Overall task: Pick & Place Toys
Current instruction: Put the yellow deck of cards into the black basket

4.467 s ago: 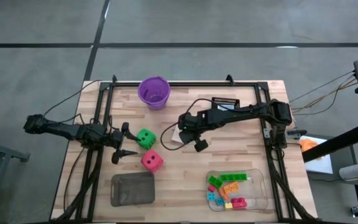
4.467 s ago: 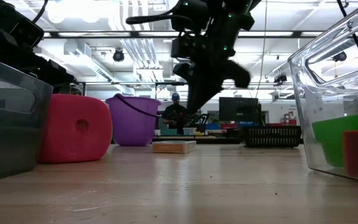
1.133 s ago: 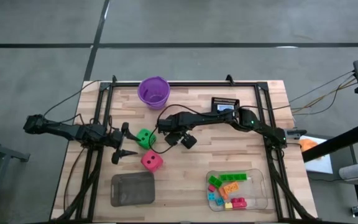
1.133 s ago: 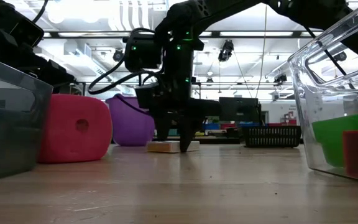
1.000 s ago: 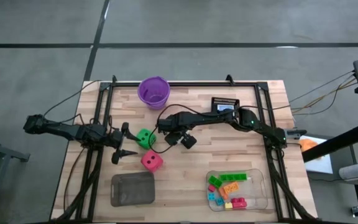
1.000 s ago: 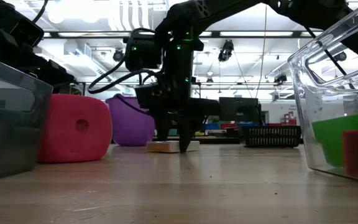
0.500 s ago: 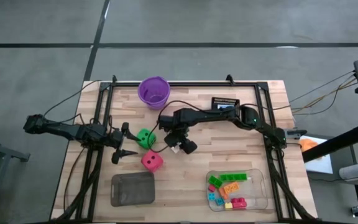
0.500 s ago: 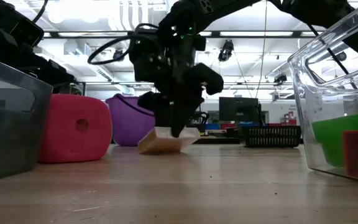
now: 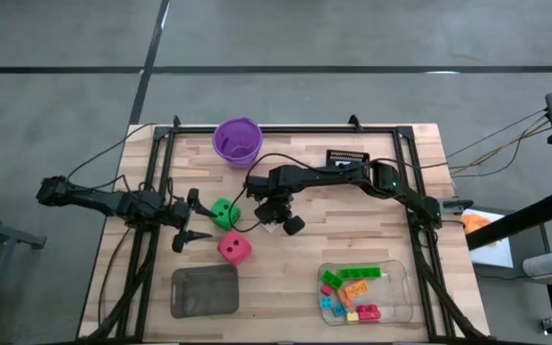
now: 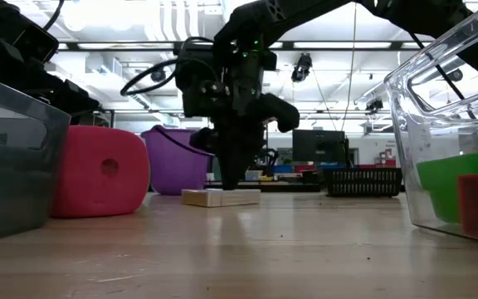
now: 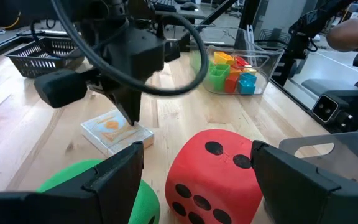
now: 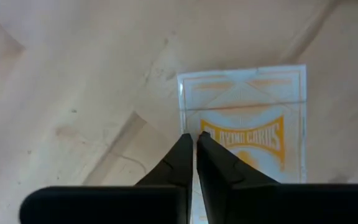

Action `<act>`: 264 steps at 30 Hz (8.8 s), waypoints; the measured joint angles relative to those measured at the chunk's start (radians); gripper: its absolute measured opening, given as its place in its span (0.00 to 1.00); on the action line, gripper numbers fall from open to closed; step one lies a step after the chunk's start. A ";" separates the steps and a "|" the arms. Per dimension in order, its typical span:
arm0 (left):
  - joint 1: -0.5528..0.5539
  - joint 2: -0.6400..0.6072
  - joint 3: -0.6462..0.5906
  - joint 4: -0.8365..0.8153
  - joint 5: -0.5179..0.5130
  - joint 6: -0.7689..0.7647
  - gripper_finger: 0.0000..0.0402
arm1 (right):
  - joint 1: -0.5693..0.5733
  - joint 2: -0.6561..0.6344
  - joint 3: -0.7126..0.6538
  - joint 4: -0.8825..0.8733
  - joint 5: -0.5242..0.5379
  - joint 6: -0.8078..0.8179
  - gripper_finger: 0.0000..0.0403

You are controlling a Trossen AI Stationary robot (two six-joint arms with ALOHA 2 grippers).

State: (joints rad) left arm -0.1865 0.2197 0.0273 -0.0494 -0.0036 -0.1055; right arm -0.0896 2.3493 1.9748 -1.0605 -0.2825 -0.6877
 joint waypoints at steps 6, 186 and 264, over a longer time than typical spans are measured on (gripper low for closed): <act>0.000 0.000 0.000 0.000 0.000 0.000 0.75 | 0.001 -0.004 -0.002 -0.002 0.057 0.027 0.04; 0.000 0.000 0.000 0.000 0.000 0.000 0.75 | -0.056 -0.257 -0.074 1.235 -0.063 0.319 0.72; 0.000 0.000 0.000 0.000 -0.003 0.000 0.75 | -0.266 -1.173 -1.276 0.891 0.724 0.351 0.72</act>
State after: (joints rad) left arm -0.1867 0.2199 0.0269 -0.0494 -0.0071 -0.1051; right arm -0.3557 1.1763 0.6991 -0.1691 0.4417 -0.3365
